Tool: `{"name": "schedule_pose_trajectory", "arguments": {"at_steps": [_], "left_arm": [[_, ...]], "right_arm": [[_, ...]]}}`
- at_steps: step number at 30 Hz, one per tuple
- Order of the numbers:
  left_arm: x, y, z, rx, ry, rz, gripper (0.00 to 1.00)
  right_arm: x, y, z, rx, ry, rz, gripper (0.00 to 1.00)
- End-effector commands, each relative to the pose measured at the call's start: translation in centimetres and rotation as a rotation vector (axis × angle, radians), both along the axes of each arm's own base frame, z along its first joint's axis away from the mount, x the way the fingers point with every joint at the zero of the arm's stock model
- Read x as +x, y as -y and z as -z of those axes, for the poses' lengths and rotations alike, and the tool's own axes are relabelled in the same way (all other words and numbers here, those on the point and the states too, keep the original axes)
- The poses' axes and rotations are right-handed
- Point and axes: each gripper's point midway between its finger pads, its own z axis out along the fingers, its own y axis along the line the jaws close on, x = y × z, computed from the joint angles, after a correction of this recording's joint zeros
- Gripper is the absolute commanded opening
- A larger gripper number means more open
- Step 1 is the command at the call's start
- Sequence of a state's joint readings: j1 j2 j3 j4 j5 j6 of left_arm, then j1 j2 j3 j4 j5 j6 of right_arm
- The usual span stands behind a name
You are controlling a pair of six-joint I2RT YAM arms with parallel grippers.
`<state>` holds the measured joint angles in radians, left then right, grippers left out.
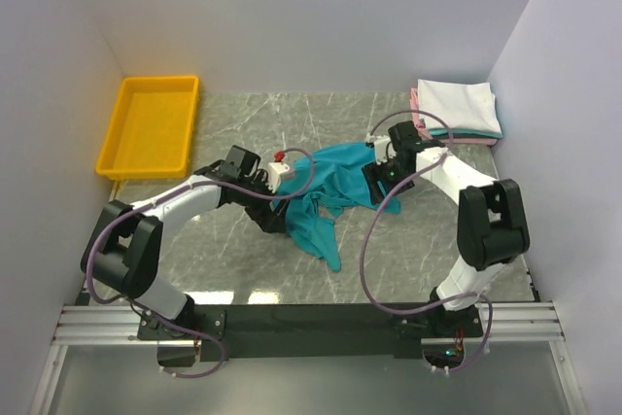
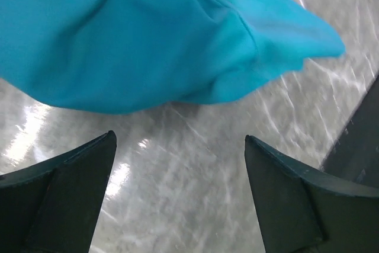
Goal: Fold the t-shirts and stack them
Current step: Move the tshirt to the center of the board, then flatten the tshirt out
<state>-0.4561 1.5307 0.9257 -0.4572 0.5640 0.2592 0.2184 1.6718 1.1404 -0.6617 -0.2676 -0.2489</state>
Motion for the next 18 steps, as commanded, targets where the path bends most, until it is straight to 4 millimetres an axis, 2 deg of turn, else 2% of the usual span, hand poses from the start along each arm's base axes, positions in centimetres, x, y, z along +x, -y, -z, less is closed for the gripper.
{"name": "schedule_pose_trajectory", "arguments": {"at_steps": [1, 3, 4, 5, 7, 8, 9, 11, 12, 14, 15, 16, 17, 18], "left_arm": [[2.7, 1.5, -1.0, -0.081, 0.088, -0.066, 0.94], [3.1, 1.8, -0.3, -0.08, 0.062, -0.122, 0.88], [3.5, 2.0, -0.3, -0.084, 0.054, -0.14, 0.84], [4.0, 2.1, 0.4, -0.077, 0.026, -0.171, 0.82], [5.0, 2.0, 0.4, -0.075, 0.011, -0.188, 0.68], [4.9, 1.7, 1.2, -0.055, -0.023, -0.189, 0.61], [5.5, 1.0, 1.3, -0.044, -0.03, -0.21, 0.41], [6.8, -0.3, 1.3, -0.018, -0.015, -0.227, 0.18], [7.4, -2.3, 1.6, 0.01, -0.033, -0.265, 0.01], [9.6, -4.8, 0.8, 0.044, 0.025, -0.275, 0.01], [10.6, -7.4, 0.6, 0.063, 0.025, -0.322, 0.01], [12.4, -8.6, -0.8, 0.065, 0.069, -0.337, 0.01], [13.3, -9.7, -0.9, 0.081, 0.093, -0.32, 0.01], [14.3, -11.2, -1.2, 0.086, 0.103, -0.335, 0.01]], "right_arm": [[1.6, 0.5, 1.4, -0.076, 0.043, -0.007, 0.73], [1.8, 0.6, 2.5, -0.109, 0.036, -0.004, 0.63], [1.9, 0.9, 3.8, -0.139, 0.013, 0.004, 0.58], [2.2, 1.1, 4.1, -0.152, 0.01, 0.014, 0.44], [2.3, 1.7, 4.9, -0.184, -0.004, 0.03, 0.28], [2.3, 1.8, 5.0, -0.188, -0.006, 0.031, 0.09], [2.2, 1.9, 4.9, -0.189, -0.008, 0.034, 0.0], [1.7, 2.0, 3.9, -0.175, 0.002, 0.033, 0.0], [1.5, 2.3, 3.4, -0.174, 0.003, 0.034, 0.0], [0.9, 2.6, 1.3, -0.155, 0.045, 0.036, 0.0], [0.6, 2.8, 0.4, -0.148, 0.064, 0.03, 0.0], [0.0, 3.2, -0.2, -0.143, 0.06, 0.031, 0.0], [-0.4, 3.3, -1.6, -0.124, 0.093, 0.026, 0.0], [-1.0, 3.4, -2.0, -0.122, 0.088, 0.021, 0.0]]}}
